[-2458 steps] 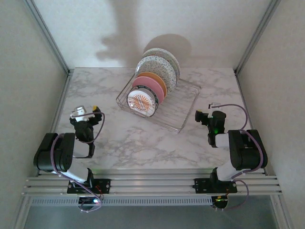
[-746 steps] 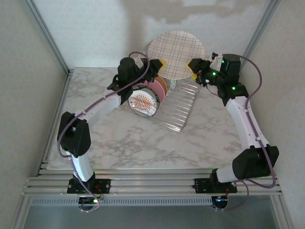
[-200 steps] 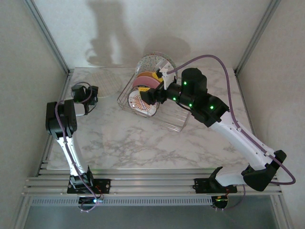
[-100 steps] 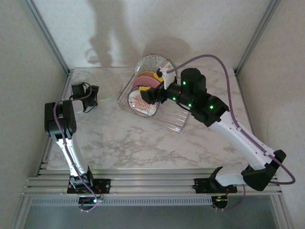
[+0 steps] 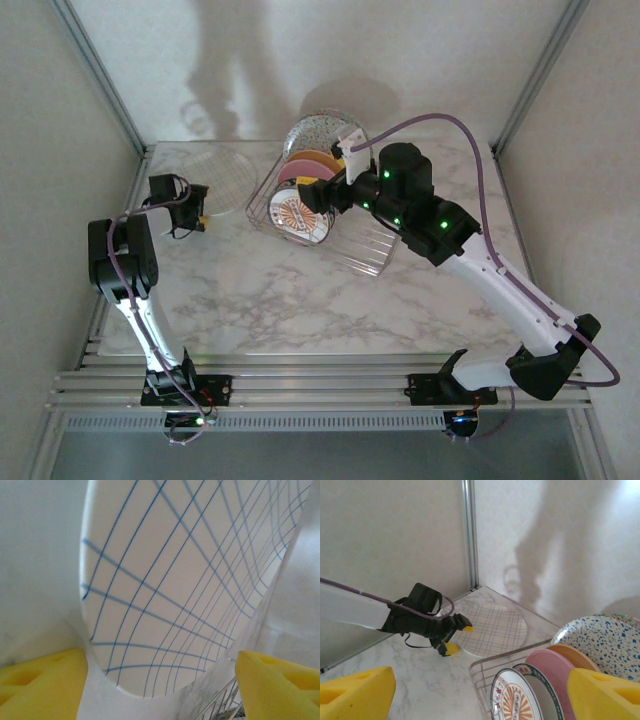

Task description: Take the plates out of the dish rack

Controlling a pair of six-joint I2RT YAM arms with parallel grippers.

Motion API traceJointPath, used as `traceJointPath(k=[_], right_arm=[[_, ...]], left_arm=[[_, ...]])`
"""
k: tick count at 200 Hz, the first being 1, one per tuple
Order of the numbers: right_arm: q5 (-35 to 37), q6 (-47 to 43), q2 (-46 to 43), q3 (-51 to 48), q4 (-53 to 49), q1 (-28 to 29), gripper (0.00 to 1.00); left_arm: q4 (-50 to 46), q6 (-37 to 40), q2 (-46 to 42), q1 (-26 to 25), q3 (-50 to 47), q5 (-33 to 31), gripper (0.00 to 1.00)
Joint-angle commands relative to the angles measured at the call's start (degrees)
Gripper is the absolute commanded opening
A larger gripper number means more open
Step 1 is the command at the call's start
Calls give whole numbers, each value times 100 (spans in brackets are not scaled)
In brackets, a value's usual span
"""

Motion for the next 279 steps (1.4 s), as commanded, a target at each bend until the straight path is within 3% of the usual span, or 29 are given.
traceJointPath(k=[1, 35, 88, 126, 162, 186, 211, 279], right_arm=[[271, -55, -178, 213, -108, -188, 89], [284, 18, -201, 350, -241, -903, 89], [-163, 713, 268, 412, -182, -2611, 88], [-1411, 606, 1112, 140, 449, -3524, 85], [-3304, 68, 2251, 509, 620, -4280, 77], [-4143, -222, 2898, 967, 422, -4472, 73], [-4416, -807, 3369, 1226, 114, -4469, 70], [-4891, -711, 4325, 1793, 283, -4418, 60]], left_arm=[[-456, 21, -366, -46, -123, -55, 81], [-668, 5, -795, -96, -321, -184, 82], [-791, -381, -2448, -607, -729, -1175, 82], [-792, -148, -3431, -1551, -621, -1851, 82], [-546, 581, -4183, -2243, -751, -1625, 81], [-469, 1233, -4688, -2543, -809, -1199, 81], [-425, 1637, -5165, -2782, -870, -784, 80], [-314, 1629, -5928, -3216, -1236, -714, 78]])
